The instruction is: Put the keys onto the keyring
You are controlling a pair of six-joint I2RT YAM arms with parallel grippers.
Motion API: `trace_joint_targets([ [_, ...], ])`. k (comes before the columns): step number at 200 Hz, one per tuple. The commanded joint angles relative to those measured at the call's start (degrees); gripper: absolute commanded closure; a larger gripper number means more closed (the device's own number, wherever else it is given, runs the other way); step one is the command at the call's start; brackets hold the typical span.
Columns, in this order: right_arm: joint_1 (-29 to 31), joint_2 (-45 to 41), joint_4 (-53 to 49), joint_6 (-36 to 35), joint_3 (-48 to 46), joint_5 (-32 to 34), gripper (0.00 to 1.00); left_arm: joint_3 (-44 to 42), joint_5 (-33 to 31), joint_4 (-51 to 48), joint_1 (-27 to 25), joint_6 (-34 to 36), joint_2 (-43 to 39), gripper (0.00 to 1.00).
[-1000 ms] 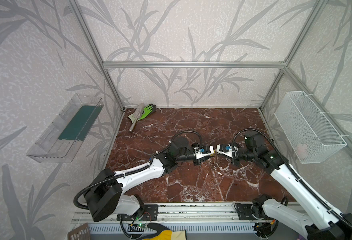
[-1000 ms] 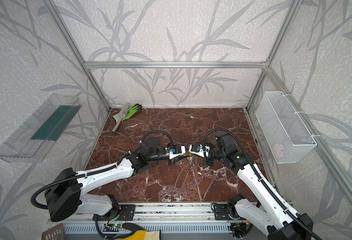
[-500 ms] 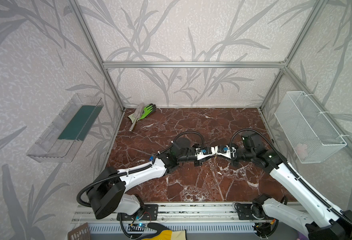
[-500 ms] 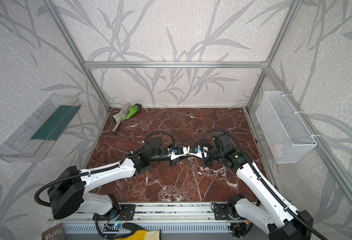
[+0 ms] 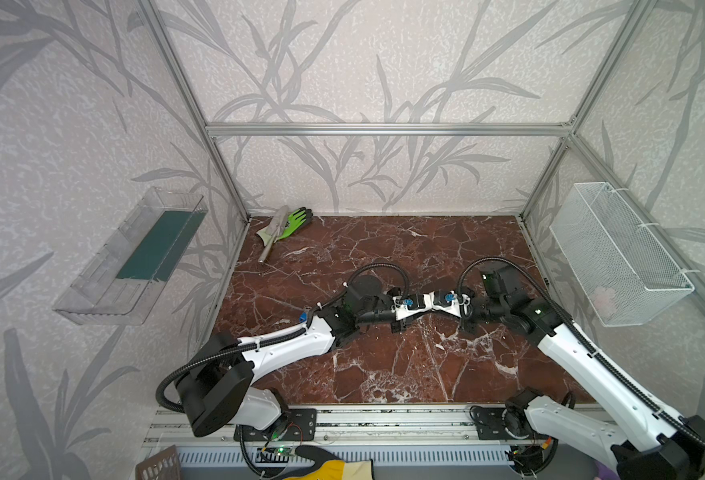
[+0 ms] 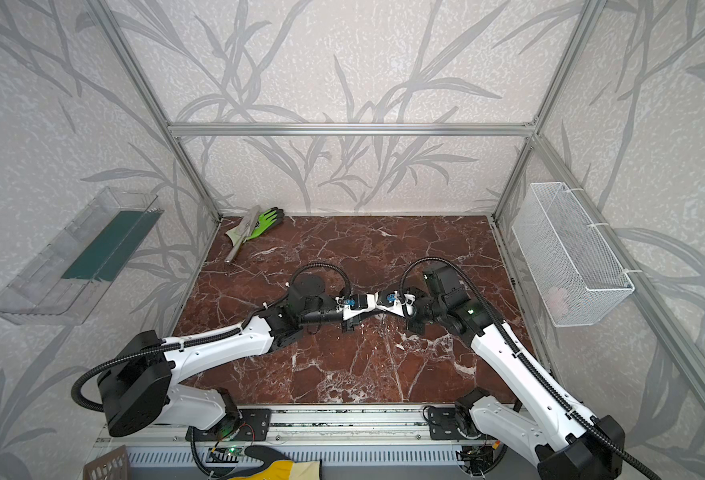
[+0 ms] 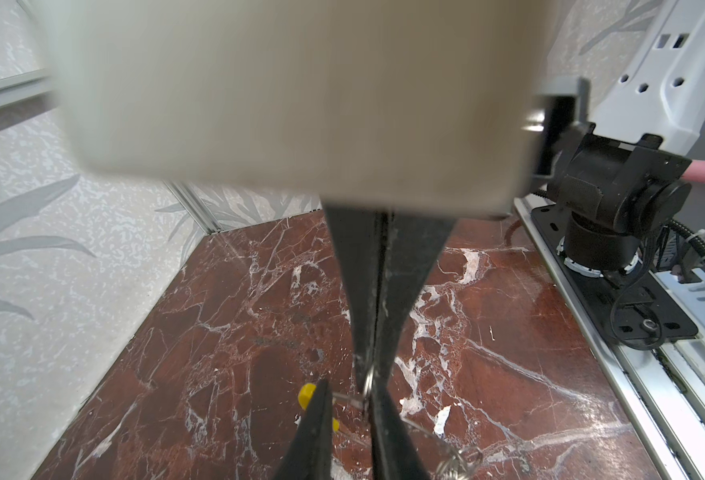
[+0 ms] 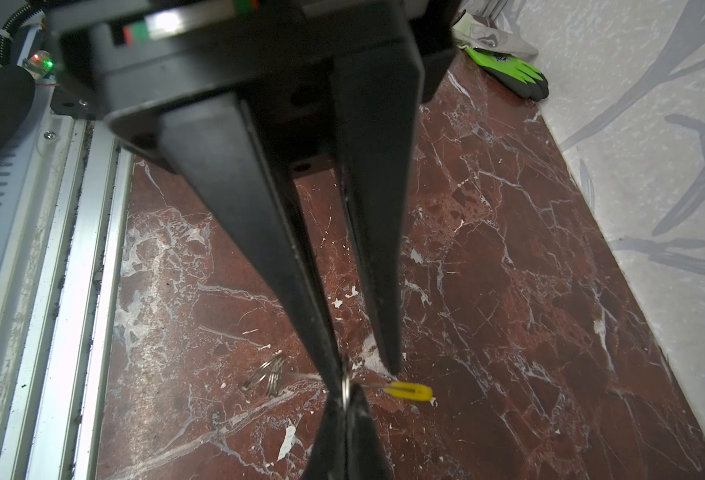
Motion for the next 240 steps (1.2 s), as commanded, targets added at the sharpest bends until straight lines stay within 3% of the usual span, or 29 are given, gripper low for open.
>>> trace_joint_targets([
  [1, 0.52, -0.78, 2.14, 1.01, 1.78, -1.58, 1.00, 1.47, 0.87, 0.63, -0.39, 0.10, 1.06, 0.81],
  [137, 0.53, -3.23, 4.58, 1.39, 0.52, -2.80, 1.00, 2.04, 0.76, -1.85, -0.36, 1.68, 2.72, 0.88],
  [165, 0.39, -3.37, 4.65, 1.36, 0.34, -2.73, 1.00, 1.31, 0.18, -0.86, -0.32, 1.78, 2.39, 0.79],
  [193, 0.40, -3.24, 4.39, 1.19, 0.16, -2.80, 1.00, 1.13, -0.63, -1.34, -0.19, 2.65, 1.82, 0.79],
  [240, 0.42, -2.97, 4.64, 1.10, 0.47, -3.47, 1.00, 1.74, 1.26, -0.46, -0.19, 1.94, 2.63, 0.88],
])
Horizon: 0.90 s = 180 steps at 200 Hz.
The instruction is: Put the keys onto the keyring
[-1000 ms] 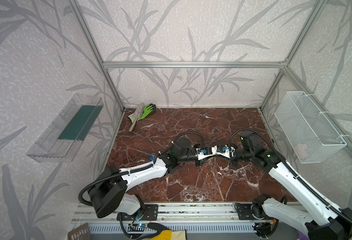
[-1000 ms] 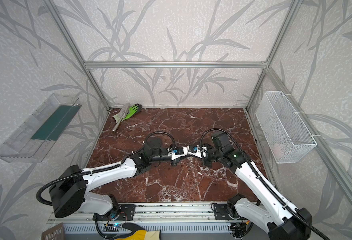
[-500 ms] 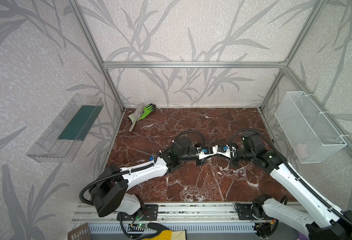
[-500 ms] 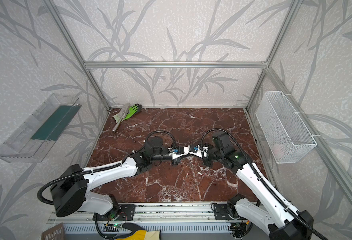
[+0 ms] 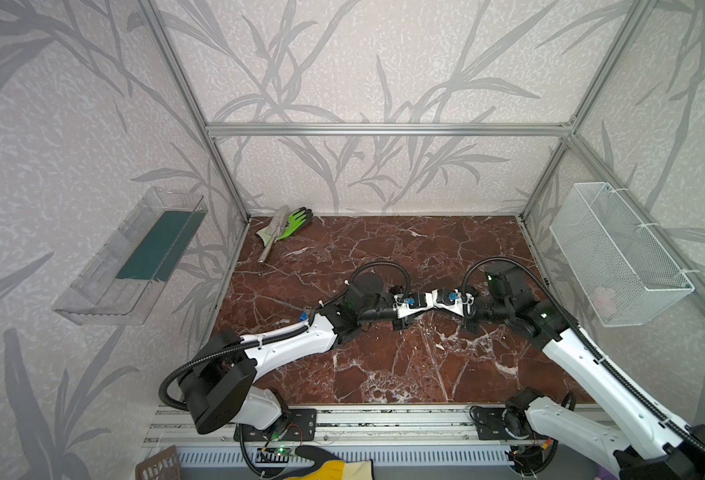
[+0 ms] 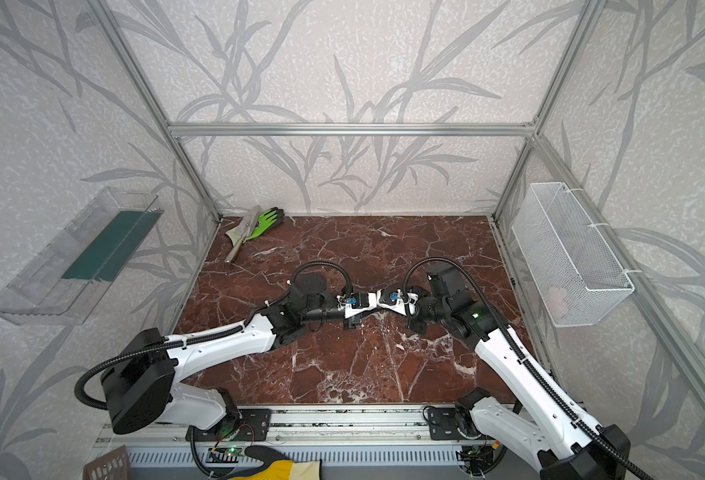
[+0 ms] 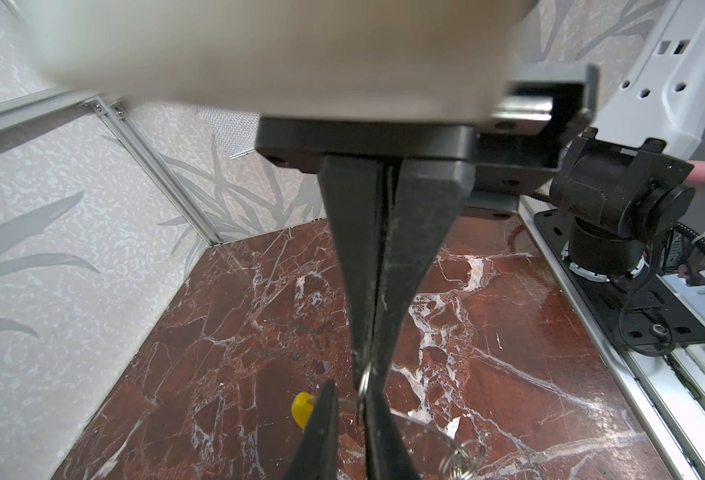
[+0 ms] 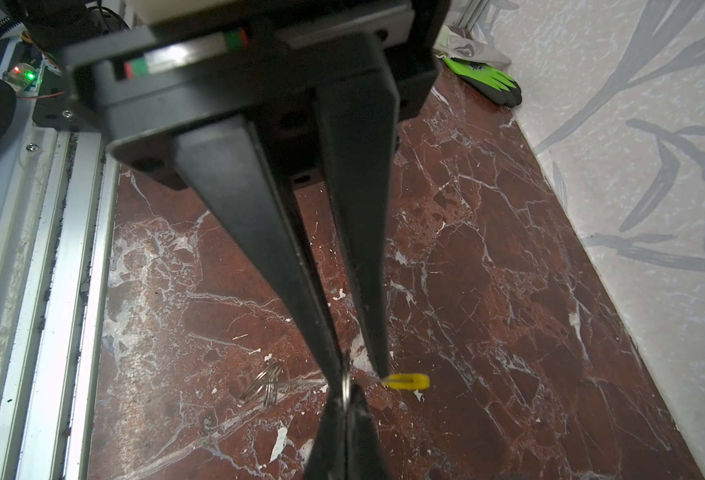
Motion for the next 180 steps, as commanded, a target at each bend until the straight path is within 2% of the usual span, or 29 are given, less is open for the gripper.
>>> trace_joint_targets([
  [1, 0.65, -0.90, 3.61, 0.19, 0.61, -4.38, 1.00, 0.33, 0.84, -0.84, -0.32, 0.90, 1.47, 0.89],
  [30, 0.66, -1.89, 5.17, 0.18, -0.14, -4.41, 1.00, 0.72, 2.57, -1.70, -0.33, 0.95, 1.71, 1.00],
  [40, 0.66, -2.25, 5.93, 0.27, -0.55, -4.15, 0.99, 0.64, 3.13, -1.65, -0.32, 0.76, 1.65, 1.00],
  [47, 0.66, -2.56, 6.45, 0.28, -0.82, -3.93, 0.95, 0.63, 3.61, -1.50, -0.32, 0.36, 1.57, 1.00],
  [66, 0.18, -3.63, 8.49, 0.89, -2.25, -2.40, 0.76, 0.18, 4.13, 0.08, -0.19, -2.05, 1.19, 1.00],
  [87, -2.10, -5.83, 10.37, 1.90, -4.52, -3.21, 0.70, -1.99, 4.66, 7.41, 0.75, -7.81, 0.57, 1.00],
  [110, -4.71, -9.40, 14.37, 4.93, -8.39, -5.86, 0.70, -2.30, 6.78, 10.45, 1.76, -11.99, -0.03, 1.00],
  [145, -5.34, -13.16, 19.64, 9.65, -13.13, -7.69, 0.71, -3.56, 9.33, 19.84, 3.49, -20.23, 0.06, 1.00],
  [180, -5.32, -14.11, 25.14, 14.56, -15.70, -10.48, 0.75, -3.35, 10.95, 22.67, 3.81, -23.54, 0.18, 1.00],
])
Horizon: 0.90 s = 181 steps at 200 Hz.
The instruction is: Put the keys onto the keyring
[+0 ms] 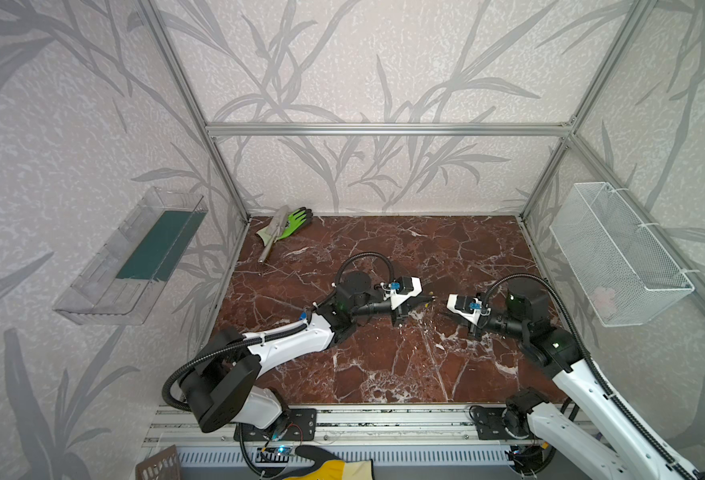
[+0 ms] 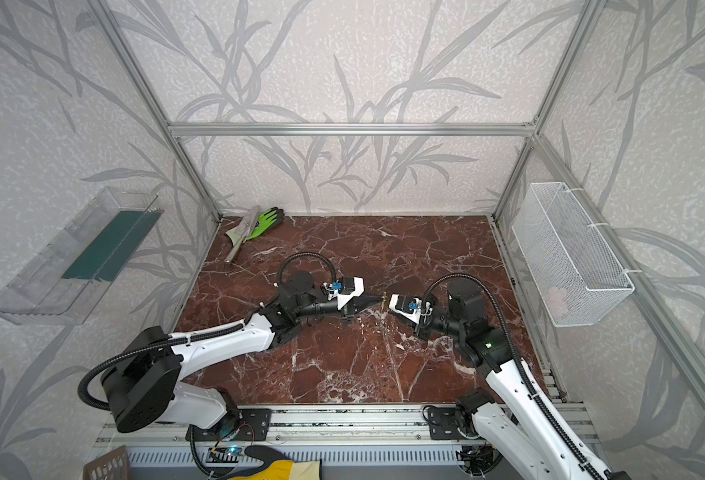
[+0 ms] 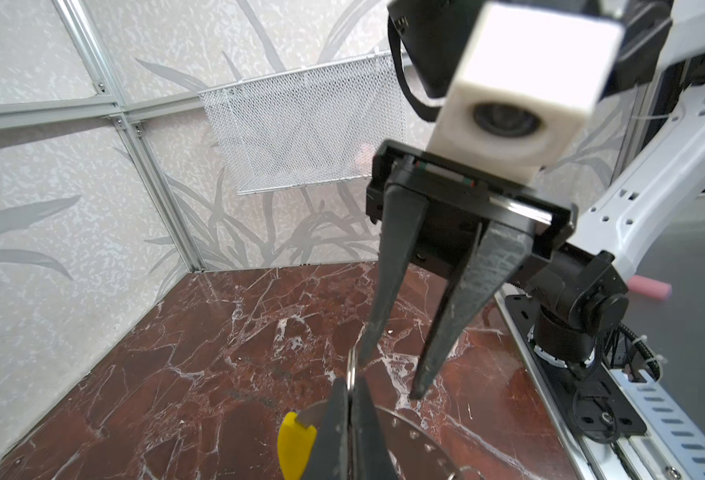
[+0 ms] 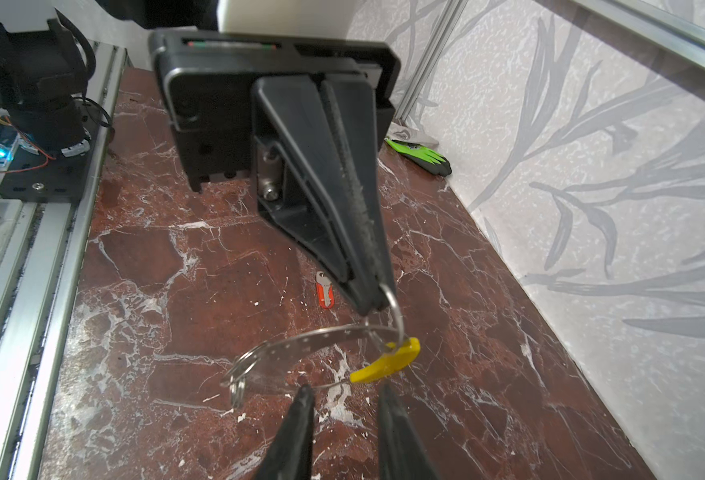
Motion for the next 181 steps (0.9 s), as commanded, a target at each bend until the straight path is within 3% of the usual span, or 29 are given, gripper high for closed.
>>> trace_joint_targets([
  [1, -0.20, -0.78, 6.67, 5.45, -1.23, -3.53, 0.75, -0.25, 3.01, 6.47, 0.20, -5.02, -0.24, 1.00],
  [104, -0.20, 1.49, 15.54, 10.28, -1.72, -6.64, 0.82, 0.02, 4.80, 7.34, 0.19, -5.19, 0.26, 1.00],
  [160, -0.20, 1.31, 13.32, 8.80, -1.33, -6.75, 0.99, -0.02, 4.52, 6.21, 0.15, -3.78, -0.06, 1.00],
  [181, -0.22, 1.10, 12.27, 8.02, -0.98, -6.51, 1.00, 0.37, 4.22, 3.51, 0.15, -1.67, -0.34, 1.00],
])
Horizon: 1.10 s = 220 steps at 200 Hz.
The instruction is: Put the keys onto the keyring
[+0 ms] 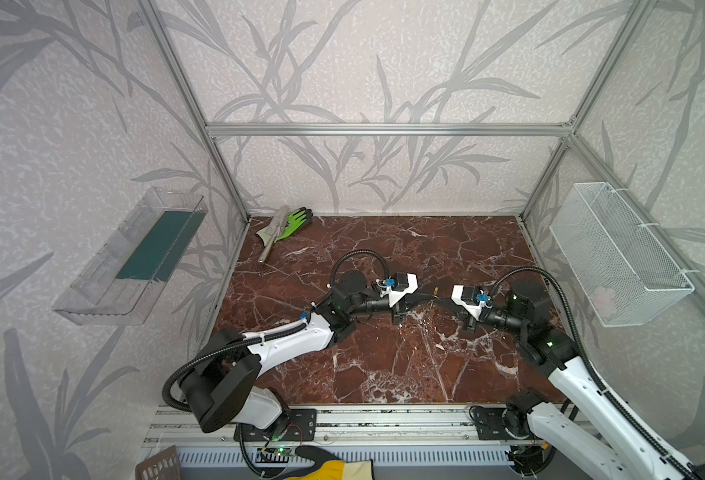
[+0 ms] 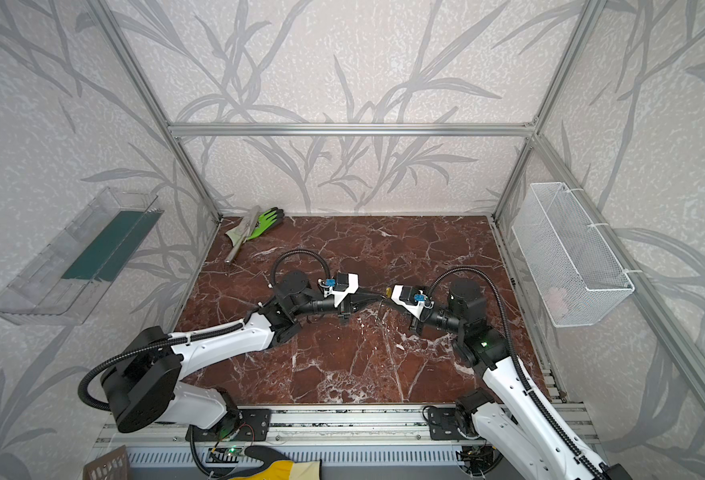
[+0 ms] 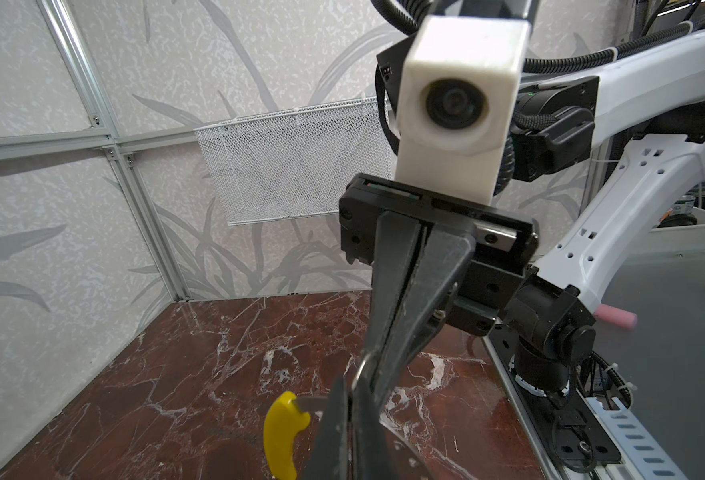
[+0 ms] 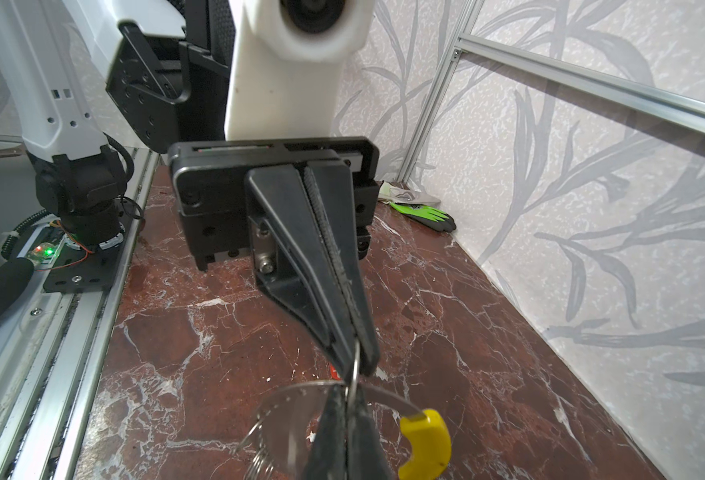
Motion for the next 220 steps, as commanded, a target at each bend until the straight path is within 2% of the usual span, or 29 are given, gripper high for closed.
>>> trace_joint_targets([
  [1, -0.17, -0.32, -0.92, -1.63, 0.72, -0.03, 1.00, 0.39, 0.76, -1.30, -0.35, 1.91, -0.38, 1.00],
  [18, -0.16, 0.14, -4.57, -3.66, 2.15, 0.92, 1.00, 0.75, -0.32, -4.92, -0.41, 4.89, -1.12, 1.00],
  [37, -0.18, 1.88, -13.94, -7.72, 6.23, 3.60, 1.00, 1.82, -2.90, -11.79, -0.43, 10.67, -2.85, 0.74],
  [53, -0.22, 3.47, -20.93, -10.69, 9.41, 5.45, 1.00, 3.71, -5.52, -19.85, -0.69, 16.87, -4.66, 0.66],
  [80, -0.16, 5.93, -29.32, -13.17, 13.85, 7.51, 1.00, 6.07, -9.27, -28.58, -1.55, 25.26, -6.26, 0.65],
  [105, -0.18, 7.89, -33.00, -14.16, 16.40, 7.59, 1.00, 7.25, -12.75, -30.65, -2.91, 29.31, -6.54, 0.64],
  [149, -0.12, 9.92, -35.30, -14.80, 18.37, 7.15, 1.00, 9.85, -14.64, -32.95, -5.10, 32.50, -4.72, 0.66],
  [220, -0.08, 10.20, -35.22, -14.81, 18.79, 6.11, 1.00, 11.48, -13.69, -33.14, -6.41, 32.69, -1.99, 0.72],
])
